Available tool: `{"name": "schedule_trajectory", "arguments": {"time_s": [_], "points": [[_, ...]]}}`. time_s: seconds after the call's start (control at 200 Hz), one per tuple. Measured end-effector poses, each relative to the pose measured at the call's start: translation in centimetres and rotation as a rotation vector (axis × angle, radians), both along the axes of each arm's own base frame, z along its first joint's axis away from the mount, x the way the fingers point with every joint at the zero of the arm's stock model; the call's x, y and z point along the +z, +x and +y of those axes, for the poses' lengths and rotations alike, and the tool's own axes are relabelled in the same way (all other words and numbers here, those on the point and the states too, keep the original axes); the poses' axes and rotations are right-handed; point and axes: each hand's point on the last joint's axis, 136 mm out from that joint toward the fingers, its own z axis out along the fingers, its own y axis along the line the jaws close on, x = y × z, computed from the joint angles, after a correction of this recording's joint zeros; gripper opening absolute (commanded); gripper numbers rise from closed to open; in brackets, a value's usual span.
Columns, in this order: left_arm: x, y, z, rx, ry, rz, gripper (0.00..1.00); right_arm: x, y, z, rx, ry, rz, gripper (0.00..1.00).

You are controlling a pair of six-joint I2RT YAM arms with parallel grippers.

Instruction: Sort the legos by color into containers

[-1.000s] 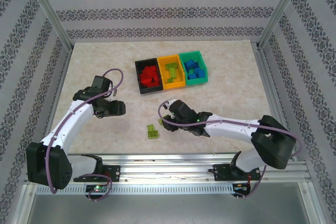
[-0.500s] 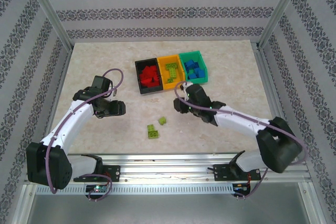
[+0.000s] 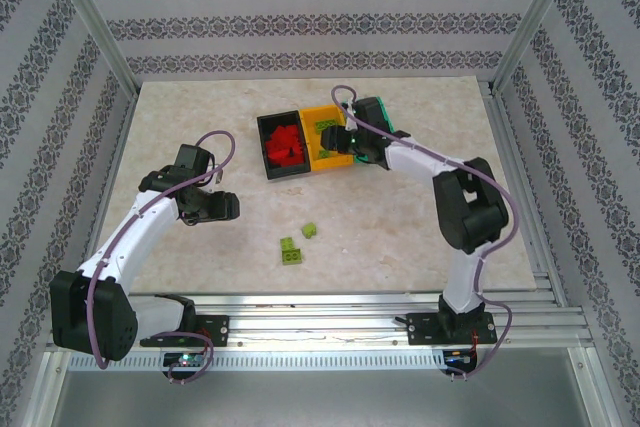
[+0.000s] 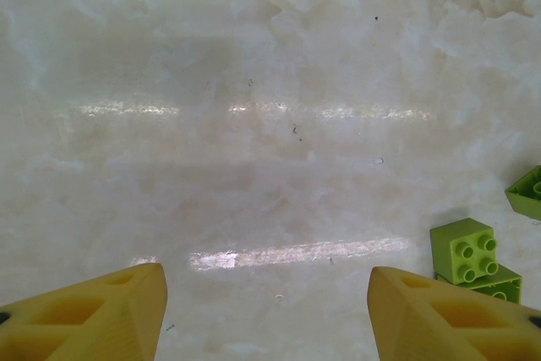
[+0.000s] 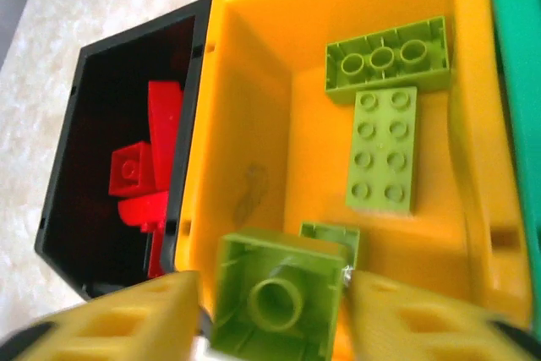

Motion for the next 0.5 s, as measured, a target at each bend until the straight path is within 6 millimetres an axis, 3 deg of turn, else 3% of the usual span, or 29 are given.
{"name": "schedule_trajectory", "arguments": {"time_s": [0.085,0.2,0.505], "points": [[0.0,0.0,0.0,0.0,0.0,0.0,0.64,0.5,1.4,0.4,0.009,-0.001,-0.009,0.6],[0.0,0.0,0.0,0.0,0.0,0.0,0.64,0.8,0.7,0.7,0.03,-0.007,-0.012,0.6],[0.0,0.0,0.0,-0.002,0.0,-0.001,0.65,-2.6,-7.4,-0.1,0.117,-0.096,0.056,0.62]]}}
